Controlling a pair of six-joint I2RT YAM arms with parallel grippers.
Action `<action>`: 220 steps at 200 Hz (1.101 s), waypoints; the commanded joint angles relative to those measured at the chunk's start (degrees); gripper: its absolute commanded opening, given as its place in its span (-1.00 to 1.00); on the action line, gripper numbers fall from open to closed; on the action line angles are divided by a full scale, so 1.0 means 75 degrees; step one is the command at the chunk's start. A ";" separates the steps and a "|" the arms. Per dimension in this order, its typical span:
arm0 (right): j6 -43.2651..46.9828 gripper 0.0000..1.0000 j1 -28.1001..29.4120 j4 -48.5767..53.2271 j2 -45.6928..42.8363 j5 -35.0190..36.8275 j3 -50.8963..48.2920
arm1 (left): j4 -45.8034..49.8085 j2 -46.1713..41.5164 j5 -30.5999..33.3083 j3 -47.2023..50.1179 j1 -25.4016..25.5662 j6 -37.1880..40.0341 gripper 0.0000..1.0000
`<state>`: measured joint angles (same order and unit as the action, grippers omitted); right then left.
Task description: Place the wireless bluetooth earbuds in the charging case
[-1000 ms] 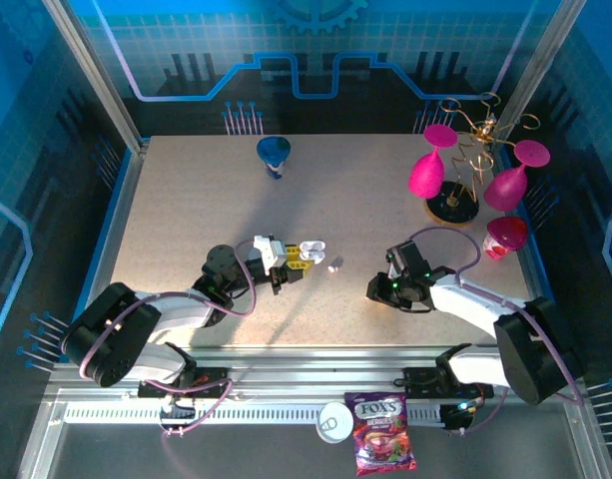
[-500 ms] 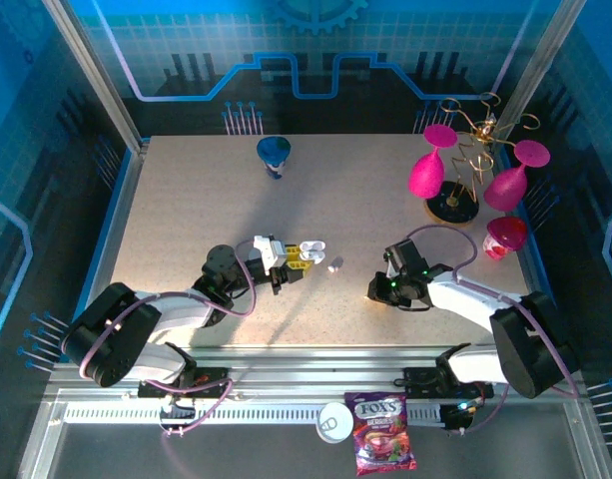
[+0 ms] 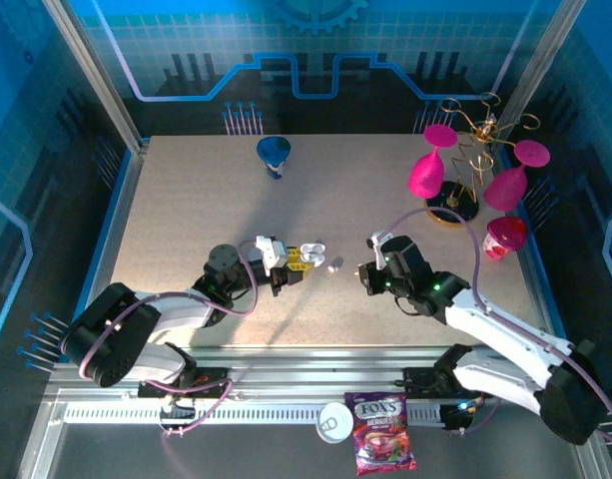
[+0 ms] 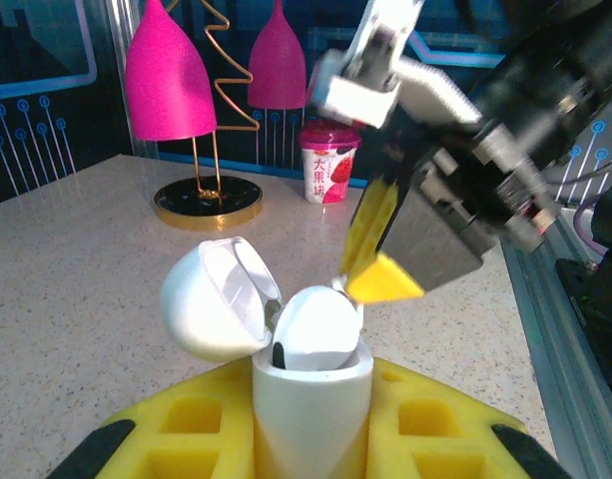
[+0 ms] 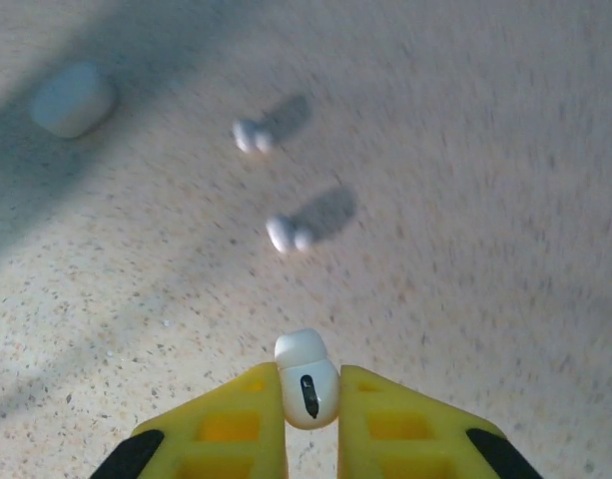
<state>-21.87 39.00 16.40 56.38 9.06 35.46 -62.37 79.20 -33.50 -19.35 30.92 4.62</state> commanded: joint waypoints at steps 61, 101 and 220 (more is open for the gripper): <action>0.3185 -0.70 0.1817 -0.0937 -0.0475 0.0575 0.1048 | 0.0969 -0.0431 -0.0573 -0.0481 -0.0004 -0.0384 -1.00; 0.3993 -0.69 0.2212 -0.1169 -0.0077 0.0709 0.1400 | 0.1583 -0.0709 -0.0737 -0.0592 -0.0003 -0.0320 -1.00; 0.4708 -0.70 0.2380 -0.1027 0.0369 0.1562 0.1380 | 0.2036 -0.0985 -0.1065 -0.0806 0.0001 -0.0685 -1.00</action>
<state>11.79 55.99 9.41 58.61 19.03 45.58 -47.40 73.30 -39.53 -23.27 30.92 0.95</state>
